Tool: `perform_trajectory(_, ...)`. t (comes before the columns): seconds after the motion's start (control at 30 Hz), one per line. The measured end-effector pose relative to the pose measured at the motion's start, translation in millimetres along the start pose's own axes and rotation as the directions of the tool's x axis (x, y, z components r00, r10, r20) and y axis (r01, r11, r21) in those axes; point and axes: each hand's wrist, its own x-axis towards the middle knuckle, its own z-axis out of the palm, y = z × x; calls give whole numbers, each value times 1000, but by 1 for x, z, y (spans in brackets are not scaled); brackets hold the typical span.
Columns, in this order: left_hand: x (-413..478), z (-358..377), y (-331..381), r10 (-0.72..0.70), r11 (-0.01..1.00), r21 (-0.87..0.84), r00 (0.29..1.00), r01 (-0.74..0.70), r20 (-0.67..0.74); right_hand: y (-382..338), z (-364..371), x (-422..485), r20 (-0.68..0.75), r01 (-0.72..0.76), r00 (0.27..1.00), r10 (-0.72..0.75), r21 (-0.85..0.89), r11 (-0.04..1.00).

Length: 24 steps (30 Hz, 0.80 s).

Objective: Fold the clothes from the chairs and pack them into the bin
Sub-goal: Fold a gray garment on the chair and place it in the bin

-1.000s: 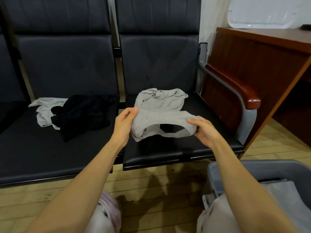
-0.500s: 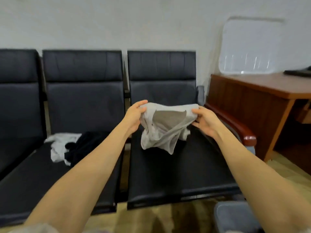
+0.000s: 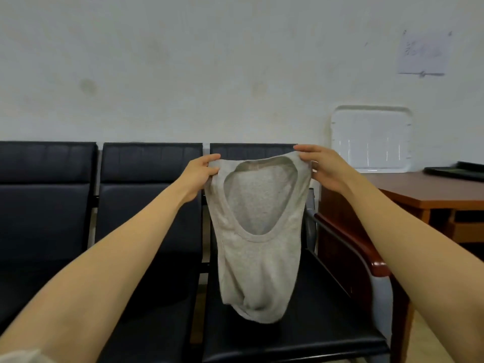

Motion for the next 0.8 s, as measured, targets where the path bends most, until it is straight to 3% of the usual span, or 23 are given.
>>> perform_trajectory(0.17, 19, 11, -30, -89, 989, 116, 996, 86, 18, 46, -2, 21, -4, -117, 993, 117, -62, 991)
perform_trajectory(0.33, 67, 34, -101, -322, 945, 71, 947, 320, 11, 127, 0, 75, -54, -302, 952, 303, 26, 953)
perform_trajectory(0.43, 108, 49, -135, -363, 930, 60, 932, 362, 0, 154, 7, 110, -18, -371, 928, 373, 66, 926)
perform_trajectory(0.5, 146, 53, -127, -260, 965, 27, 965, 260, -12, 144, 12, 141, -21, -293, 955, 297, 114, 949)
perform_trajectory(0.6, 193, 47, -60, 11, 983, -181, 998, -22, -59, 81, 18, 185, -79, -7, 996, 29, 266, 964)
perform_trajectory(0.7, 197, 30, 33, 258, 861, -413, 955, -296, -147, -5, 15, 186, -140, 245, 969, -206, 405, 881)
perform_trajectory(0.8, 159, 15, 82, 354, 761, -530, 924, -373, -142, -50, 7, 151, -92, 329, 943, -321, 416, 848)
